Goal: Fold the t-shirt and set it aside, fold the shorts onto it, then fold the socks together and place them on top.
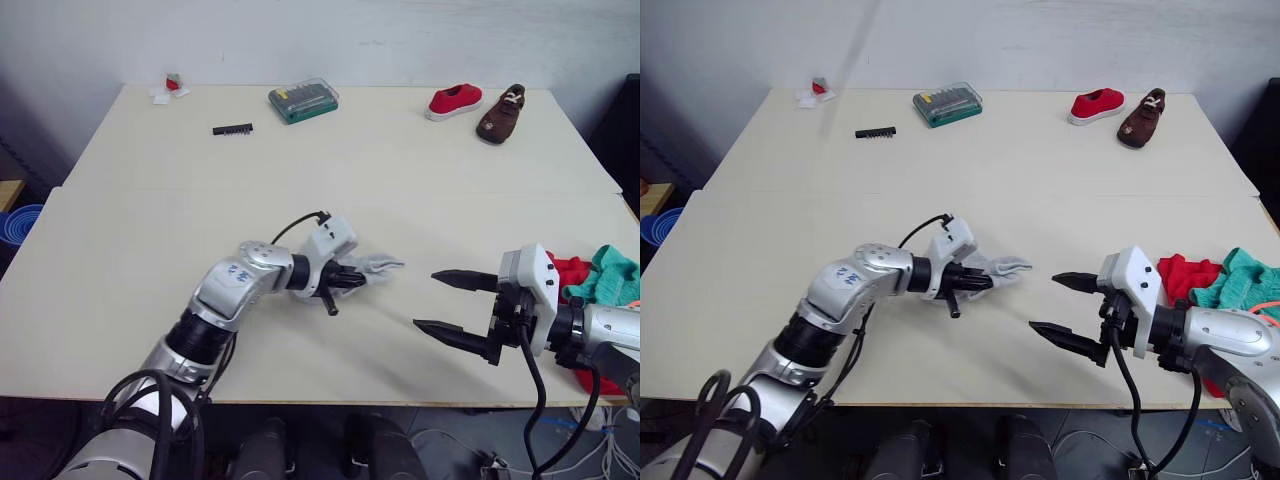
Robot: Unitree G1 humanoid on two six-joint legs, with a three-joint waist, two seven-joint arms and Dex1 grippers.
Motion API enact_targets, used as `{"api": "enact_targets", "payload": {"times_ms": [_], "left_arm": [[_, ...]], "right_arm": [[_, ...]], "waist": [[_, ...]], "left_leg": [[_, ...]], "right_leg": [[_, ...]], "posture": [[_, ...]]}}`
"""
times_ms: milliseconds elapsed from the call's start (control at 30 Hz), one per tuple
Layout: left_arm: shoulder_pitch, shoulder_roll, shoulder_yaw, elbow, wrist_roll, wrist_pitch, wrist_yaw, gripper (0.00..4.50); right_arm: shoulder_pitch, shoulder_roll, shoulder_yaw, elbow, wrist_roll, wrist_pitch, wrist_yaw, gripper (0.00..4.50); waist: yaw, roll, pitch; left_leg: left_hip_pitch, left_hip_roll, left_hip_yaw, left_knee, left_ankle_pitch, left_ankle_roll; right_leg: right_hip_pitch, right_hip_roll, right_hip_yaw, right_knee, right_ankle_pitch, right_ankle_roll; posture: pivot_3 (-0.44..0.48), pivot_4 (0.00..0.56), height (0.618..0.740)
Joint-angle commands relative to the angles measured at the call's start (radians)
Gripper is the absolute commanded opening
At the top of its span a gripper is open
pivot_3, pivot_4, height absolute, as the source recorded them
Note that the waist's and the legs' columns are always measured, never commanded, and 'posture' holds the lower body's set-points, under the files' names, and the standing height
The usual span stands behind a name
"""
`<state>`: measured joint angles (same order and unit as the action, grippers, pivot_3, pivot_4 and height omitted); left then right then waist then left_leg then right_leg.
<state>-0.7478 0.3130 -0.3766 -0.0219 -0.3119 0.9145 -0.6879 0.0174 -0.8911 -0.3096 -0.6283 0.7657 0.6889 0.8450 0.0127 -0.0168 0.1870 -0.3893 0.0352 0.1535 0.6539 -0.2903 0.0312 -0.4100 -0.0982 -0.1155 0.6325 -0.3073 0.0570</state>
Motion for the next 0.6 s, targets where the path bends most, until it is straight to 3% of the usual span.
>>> {"api": "enact_targets", "payload": {"times_ms": [33, 200, 300, 367, 500, 600], "left_arm": [[-0.001, -0.01, 0.037, -0.052, -0.054, 0.056, -0.032, 1.09], [-0.013, -0.026, 0.18, -0.108, -0.185, 0.147, -0.059, 2.54], [-0.002, 0.027, 0.263, -0.198, -0.296, 0.161, -0.149, 3.54], [0.012, 0.095, 0.29, -0.217, -0.307, 0.128, -0.198, 4.14], [0.035, 0.259, 0.298, -0.108, -0.186, -0.014, -0.214, 4.14], [0.066, 0.35, 0.25, -0.001, -0.062, -0.252, -0.277, 4.14]], "right_arm": [[0.004, 0.01, -0.015, -0.039, 0.0, -0.021, -0.016, 4.5], [0.005, 0.008, -0.018, -0.031, 0.004, -0.025, -0.023, 4.5], [0.004, 0.007, -0.012, -0.024, -0.003, -0.031, -0.024, 4.5], [-0.002, 0.006, 0.001, -0.023, -0.014, -0.035, -0.028, 4.5], [-0.018, -0.003, 0.058, -0.031, -0.089, -0.071, -0.032, 4.5], [-0.038, -0.014, 0.138, -0.022, -0.2, -0.136, -0.031, 4.5]], "waist": [[0.0, 0.0, 0.0], [0.001, 0.0, 0.0], [0.0, -0.001, 0.0], [-0.003, 0.0, 0.0], [-0.01, 0.0, 0.0], [-0.014, 0.0, 0.0]], "left_leg": [[0.0, 0.0, 0.0, 0.0, 0.0, 0.0], [-0.001, 0.0, -0.001, 0.002, 0.0, 0.0], [-0.001, 0.0, -0.002, 0.003, 0.0, -0.001], [0.0, 0.001, -0.002, 0.003, 0.0, -0.001], [0.0, 0.0, -0.002, 0.003, 0.001, -0.002], [0.001, 0.0, -0.002, 0.003, 0.001, -0.002]], "right_leg": [[0.0, 0.0, 0.0, 0.0, 0.0, 0.0], [0.0, 0.0, 0.0, 0.002, 0.0, 0.0], [0.0, 0.0, 0.0, 0.003, 0.0, 0.0], [0.0, 0.0, 0.0, 0.003, 0.0, 0.0], [0.0, 0.0, 0.0, 0.004, -0.001, 0.0], [0.0, 0.0, 0.0, 0.005, -0.001, -0.001]], "posture": [[0.0, 0.15, 0.74], [0.0, 0.15, 0.74], [0.0, 0.15, 0.74], [0.0, 0.15, 0.74], [0.0, 0.15, 0.74], [0.0, 0.15, 0.74]]}}
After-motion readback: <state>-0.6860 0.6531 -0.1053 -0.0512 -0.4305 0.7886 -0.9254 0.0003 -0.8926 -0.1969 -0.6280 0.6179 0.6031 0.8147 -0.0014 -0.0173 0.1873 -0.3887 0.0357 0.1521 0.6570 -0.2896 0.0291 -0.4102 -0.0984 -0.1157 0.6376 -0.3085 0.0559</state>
